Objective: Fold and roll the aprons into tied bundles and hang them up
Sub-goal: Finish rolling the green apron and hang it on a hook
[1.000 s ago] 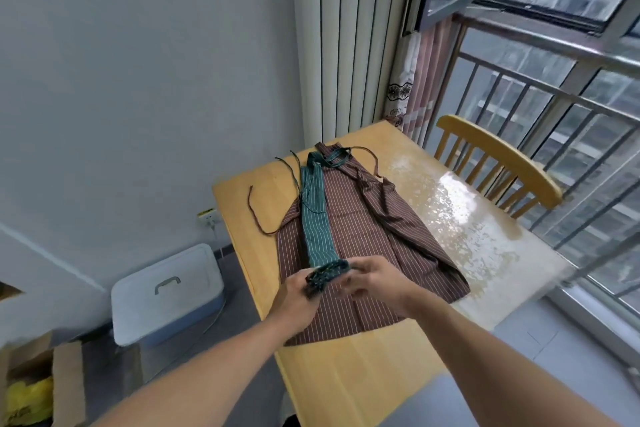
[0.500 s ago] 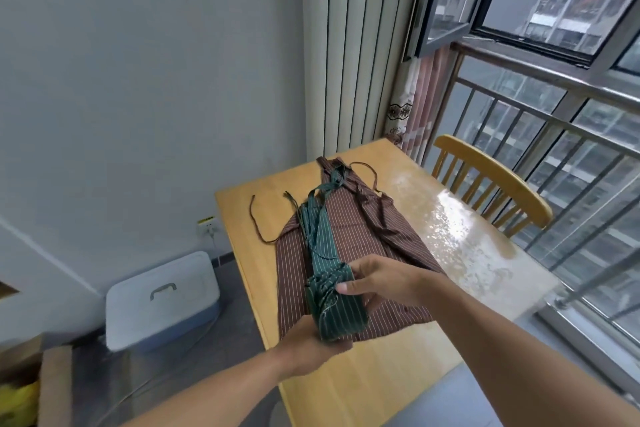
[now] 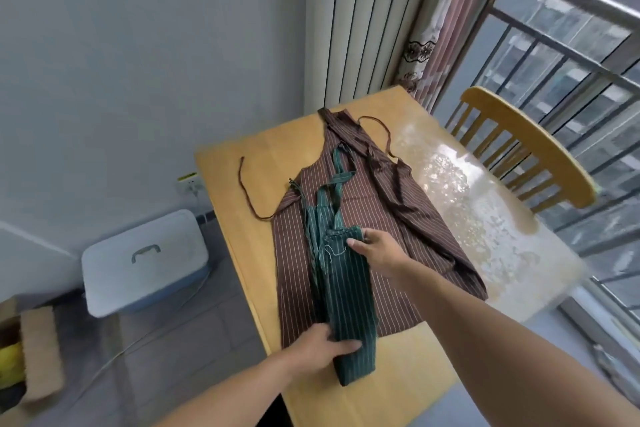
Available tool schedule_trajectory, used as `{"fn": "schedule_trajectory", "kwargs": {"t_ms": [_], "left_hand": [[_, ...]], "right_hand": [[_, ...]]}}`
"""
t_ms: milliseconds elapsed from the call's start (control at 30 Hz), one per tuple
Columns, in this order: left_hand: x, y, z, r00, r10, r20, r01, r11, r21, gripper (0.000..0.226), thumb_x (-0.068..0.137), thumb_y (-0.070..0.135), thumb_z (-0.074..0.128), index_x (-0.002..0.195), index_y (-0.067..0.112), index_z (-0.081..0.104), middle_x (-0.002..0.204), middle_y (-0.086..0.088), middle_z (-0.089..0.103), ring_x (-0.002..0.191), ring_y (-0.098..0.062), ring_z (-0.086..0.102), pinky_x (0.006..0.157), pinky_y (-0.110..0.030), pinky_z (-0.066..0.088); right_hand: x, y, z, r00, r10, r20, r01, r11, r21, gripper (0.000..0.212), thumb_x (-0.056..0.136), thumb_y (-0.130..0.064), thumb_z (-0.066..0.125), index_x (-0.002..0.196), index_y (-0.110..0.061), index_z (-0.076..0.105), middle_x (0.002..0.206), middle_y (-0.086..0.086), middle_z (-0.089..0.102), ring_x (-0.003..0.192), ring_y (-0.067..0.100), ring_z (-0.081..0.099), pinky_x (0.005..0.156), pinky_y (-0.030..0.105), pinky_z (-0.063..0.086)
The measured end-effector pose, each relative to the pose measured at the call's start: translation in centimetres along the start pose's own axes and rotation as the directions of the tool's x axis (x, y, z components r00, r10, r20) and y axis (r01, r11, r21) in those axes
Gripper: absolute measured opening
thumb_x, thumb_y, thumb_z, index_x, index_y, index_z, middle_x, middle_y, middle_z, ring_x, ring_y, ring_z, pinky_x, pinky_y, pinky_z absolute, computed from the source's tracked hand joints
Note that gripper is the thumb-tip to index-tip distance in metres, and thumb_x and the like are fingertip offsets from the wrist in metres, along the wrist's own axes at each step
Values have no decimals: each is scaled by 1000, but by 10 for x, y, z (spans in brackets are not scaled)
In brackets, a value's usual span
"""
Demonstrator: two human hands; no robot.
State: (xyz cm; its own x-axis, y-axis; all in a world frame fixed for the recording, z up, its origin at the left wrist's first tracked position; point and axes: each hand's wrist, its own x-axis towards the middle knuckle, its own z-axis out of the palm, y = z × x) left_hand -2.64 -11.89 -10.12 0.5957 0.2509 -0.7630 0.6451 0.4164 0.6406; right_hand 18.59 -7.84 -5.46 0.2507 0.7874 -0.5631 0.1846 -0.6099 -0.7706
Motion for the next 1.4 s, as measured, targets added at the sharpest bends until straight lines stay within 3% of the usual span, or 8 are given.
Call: {"fn": "schedule_trajectory", "kwargs": {"t_ms": [200,333,467,567,767,1067,1233,1400], "left_hand": [[34,-6,-12,996,-83,-43,83,997,-2,34,101,33,63,132,19,63,128,4,68,118,-13,65,108,-34,49],[56,-7,-23,990,-133,-53,135,990,35,27,104,40,56,106,14,62,107,4,66,97,-11,65,95,-32,54],[62,-3,-34,980,-201,3,200,978,-63,33,94,43,69,109,16,61,114,12,62,99,-10,67,87,-27,58],[69,-8,-40,972,-233,17,233,965,-120,32,89,38,77,111,17,67,114,1,71,98,-15,73,84,-32,63],[79,-10,-44,979,-195,-63,200,976,87,59,76,61,75,51,22,38,50,8,40,52,-16,47,63,-29,45],[60,34,-64,970,-234,-59,242,932,271,59,94,67,54,81,10,62,63,4,66,42,-8,62,49,-21,53],[78,68,-126,803,385,-456,28,739,673,24,104,38,53,123,25,60,95,8,67,73,-3,61,65,-23,55],[102,95,-157,846,521,-115,-81,339,937,54,84,-2,56,132,20,51,125,3,52,114,-16,46,107,-38,40]], "right_hand": [[65,-16,5,988,128,-82,-129,992,-11,21,101,-32,63,113,-16,70,111,9,74,106,26,70,85,28,55],[104,-8,14,979,177,-98,-185,980,-80,14,100,-29,64,101,-15,66,83,0,64,62,8,52,48,16,39],[133,-9,18,967,184,-176,-190,982,-19,21,100,-29,65,112,-12,67,102,-2,67,87,14,60,77,24,49],[146,-13,17,969,194,-154,-205,977,-58,17,98,-26,68,106,-11,67,93,-6,67,71,5,56,58,11,41],[166,-9,24,935,232,-269,-259,963,-70,28,88,-25,80,112,-14,72,108,1,73,98,16,68,86,28,56],[153,-16,24,903,157,-400,-218,969,-112,27,90,-13,76,113,-17,63,117,4,67,101,20,67,93,38,57],[99,-15,36,929,-145,-342,-39,878,-477,28,99,-5,57,121,-20,66,120,-8,57,101,12,63,93,32,57],[46,6,52,975,-199,-101,80,737,-671,26,102,-11,54,119,-19,70,118,-3,66,101,15,65,89,33,58]]}}
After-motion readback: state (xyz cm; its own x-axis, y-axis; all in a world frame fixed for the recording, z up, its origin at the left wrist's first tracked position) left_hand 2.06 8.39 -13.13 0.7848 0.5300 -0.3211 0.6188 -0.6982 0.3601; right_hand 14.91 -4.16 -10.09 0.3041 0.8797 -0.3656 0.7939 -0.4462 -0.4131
